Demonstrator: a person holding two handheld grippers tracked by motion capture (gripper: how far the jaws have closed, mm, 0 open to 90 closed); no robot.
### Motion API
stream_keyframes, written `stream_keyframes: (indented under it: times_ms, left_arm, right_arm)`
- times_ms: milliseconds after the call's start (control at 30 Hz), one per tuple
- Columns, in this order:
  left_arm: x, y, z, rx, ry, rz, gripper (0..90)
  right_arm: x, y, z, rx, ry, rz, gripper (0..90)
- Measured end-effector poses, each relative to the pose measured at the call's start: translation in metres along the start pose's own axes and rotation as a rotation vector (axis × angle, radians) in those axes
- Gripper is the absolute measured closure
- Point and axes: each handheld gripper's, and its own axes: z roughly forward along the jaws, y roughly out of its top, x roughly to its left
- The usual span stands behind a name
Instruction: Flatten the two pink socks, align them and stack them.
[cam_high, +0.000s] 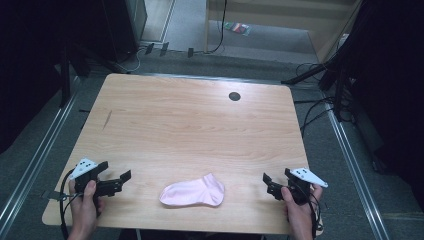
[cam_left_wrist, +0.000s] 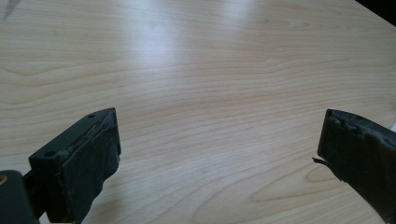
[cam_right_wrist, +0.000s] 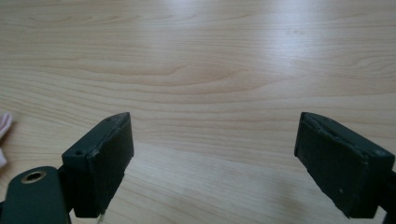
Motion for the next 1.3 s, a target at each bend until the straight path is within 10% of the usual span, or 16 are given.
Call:
stream_keyframes:
  times_ms: [1300]
  left_arm:
    - [0.070, -0.002, -0.039, -0.069, 0.260, -0.021, 0.0]
  right_arm:
    - [-0.066, -0.026, -0.037, -0.006, -0.098, 0.090, 12.8]
